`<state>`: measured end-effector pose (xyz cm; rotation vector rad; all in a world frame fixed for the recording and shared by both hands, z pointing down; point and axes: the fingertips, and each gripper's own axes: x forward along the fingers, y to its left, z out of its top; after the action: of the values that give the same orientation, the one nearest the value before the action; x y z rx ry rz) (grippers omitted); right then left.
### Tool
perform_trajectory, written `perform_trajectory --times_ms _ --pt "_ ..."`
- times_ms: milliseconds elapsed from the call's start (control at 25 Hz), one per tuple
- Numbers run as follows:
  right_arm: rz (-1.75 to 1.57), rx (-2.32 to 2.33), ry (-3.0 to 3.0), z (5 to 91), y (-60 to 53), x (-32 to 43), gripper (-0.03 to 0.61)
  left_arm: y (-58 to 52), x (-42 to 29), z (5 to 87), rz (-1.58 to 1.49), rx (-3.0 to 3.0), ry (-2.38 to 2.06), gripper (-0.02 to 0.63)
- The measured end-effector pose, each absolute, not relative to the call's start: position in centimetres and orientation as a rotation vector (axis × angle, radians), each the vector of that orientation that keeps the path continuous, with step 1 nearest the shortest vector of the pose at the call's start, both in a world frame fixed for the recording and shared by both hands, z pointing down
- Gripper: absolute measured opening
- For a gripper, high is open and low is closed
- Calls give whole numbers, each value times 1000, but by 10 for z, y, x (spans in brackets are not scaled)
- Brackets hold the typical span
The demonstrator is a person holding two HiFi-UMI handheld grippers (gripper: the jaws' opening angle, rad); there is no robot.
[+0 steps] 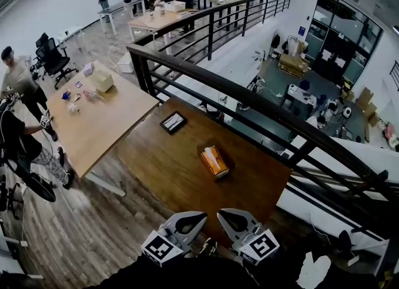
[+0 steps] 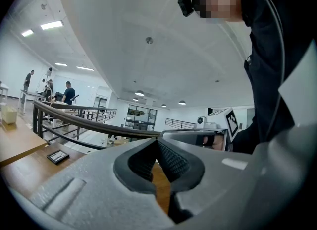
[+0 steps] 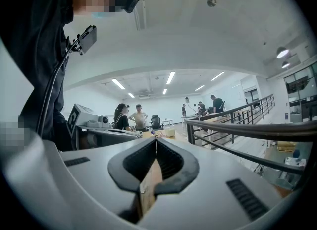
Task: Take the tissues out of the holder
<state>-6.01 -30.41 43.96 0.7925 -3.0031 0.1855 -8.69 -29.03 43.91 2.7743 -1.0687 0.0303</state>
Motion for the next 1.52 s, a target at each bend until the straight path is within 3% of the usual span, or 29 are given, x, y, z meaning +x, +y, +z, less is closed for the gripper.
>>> perform_trajectory --times_ms 800,1520 --pt "236 812 -2905 476 -389 -55 5 -373 -87 450 54 2786 -1069 9" --pt "422 973 -2455 621 -535 -85 15 -489 -124 524 118 2878 -790 9"
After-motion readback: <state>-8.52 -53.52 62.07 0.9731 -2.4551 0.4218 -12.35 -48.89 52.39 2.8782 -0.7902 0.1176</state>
